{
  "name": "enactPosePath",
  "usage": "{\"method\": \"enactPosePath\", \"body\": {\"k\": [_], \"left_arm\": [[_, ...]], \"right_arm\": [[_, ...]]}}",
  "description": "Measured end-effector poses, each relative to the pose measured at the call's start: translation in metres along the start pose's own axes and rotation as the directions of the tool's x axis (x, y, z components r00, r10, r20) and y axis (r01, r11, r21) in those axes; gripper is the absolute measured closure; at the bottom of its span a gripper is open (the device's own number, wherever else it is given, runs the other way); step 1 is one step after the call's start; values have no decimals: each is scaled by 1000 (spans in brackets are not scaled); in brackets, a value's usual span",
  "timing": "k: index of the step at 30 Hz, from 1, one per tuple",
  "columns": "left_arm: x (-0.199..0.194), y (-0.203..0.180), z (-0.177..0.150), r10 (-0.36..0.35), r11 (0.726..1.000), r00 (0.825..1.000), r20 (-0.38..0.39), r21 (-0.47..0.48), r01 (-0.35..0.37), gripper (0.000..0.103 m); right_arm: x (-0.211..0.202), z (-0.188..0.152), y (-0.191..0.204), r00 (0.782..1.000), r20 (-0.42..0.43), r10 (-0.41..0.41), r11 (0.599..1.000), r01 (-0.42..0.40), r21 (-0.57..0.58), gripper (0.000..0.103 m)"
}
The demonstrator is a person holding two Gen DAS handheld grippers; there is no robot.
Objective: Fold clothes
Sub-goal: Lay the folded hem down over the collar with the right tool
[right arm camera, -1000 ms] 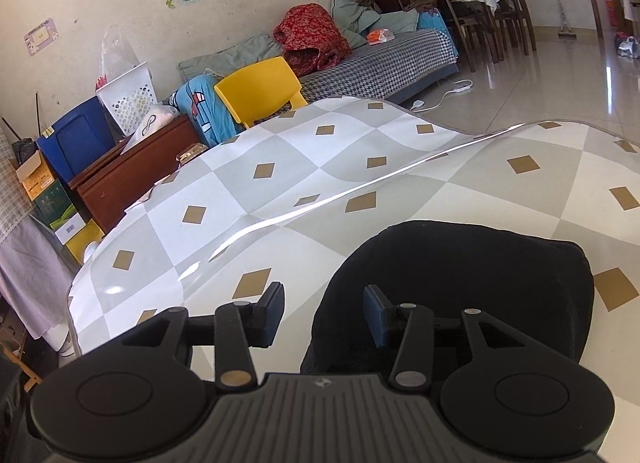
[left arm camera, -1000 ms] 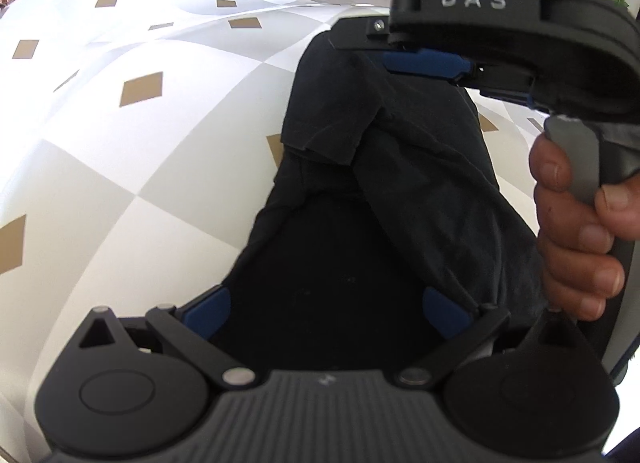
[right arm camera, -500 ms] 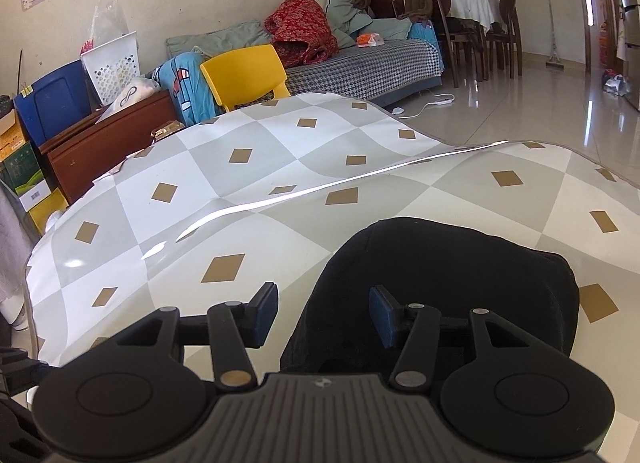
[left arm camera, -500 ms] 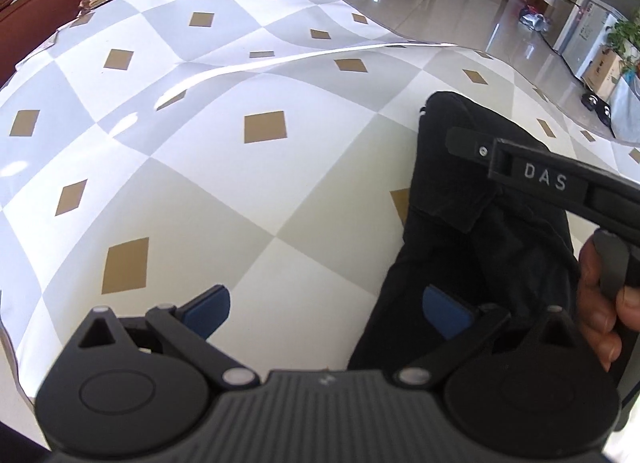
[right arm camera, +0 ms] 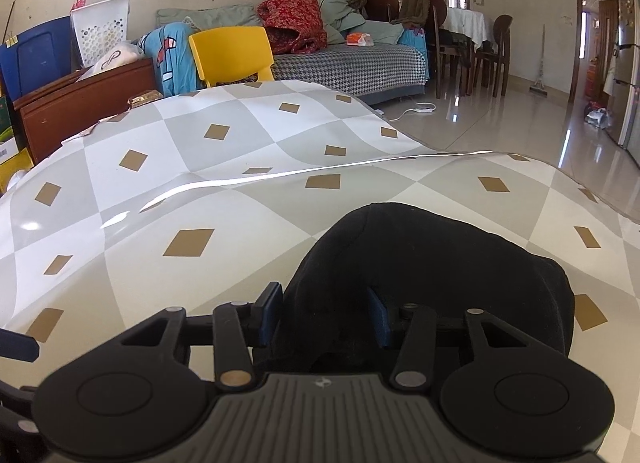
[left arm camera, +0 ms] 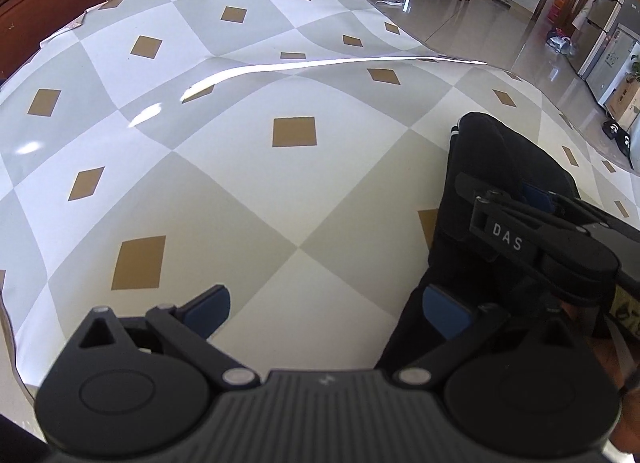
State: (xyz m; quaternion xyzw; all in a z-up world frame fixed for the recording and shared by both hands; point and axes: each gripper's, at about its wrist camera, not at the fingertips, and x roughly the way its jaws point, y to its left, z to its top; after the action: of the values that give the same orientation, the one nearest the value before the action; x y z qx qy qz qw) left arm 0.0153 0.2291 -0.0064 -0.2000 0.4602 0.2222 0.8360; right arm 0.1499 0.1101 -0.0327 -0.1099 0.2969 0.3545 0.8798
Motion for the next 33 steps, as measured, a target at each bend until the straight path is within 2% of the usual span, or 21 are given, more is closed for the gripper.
{"method": "enactPosePath", "body": {"k": [2,4,9,13,17,21,23,25,33], "left_arm": [[0,0,0,3,1000,1000,3,-5,-3,0],[1,-1,1,5,1000,1000,7,-7,-5,0],[1,-6,0,6,1000,1000,11,4,-7,0],[1,-10,-2,9,1000,1000,16,12,-9,0],[4,-14,-4,5,1000,1000,4,15,-5,0],[5,-16,-6,-5,1000,1000,-4,15,6,0],[5,-17,-5,-3,1000,1000,-1,17,3,0],[5,-15,-4,1,1000,1000,3,12,-2,0],[3,1,3,26,998,1000,15,-49,-26,0]], "right_arm": [[1,-1,-1,1000,-11,-21,1000,21,-5,79],[-2,0,-4,1000,-5,-19,1000,19,3,85],[-21,8,-12,997,29,-70,998,70,2,88],[-40,14,-24,984,65,-164,986,165,-17,89],[-53,17,-33,949,100,-298,950,305,-62,89],[-57,15,-31,892,153,-425,882,446,-151,89],[-53,10,-22,867,191,-459,840,494,-223,89],[-47,5,-11,857,223,-466,809,514,-286,89],[-14,-21,34,895,248,-371,742,447,-500,89]]}}
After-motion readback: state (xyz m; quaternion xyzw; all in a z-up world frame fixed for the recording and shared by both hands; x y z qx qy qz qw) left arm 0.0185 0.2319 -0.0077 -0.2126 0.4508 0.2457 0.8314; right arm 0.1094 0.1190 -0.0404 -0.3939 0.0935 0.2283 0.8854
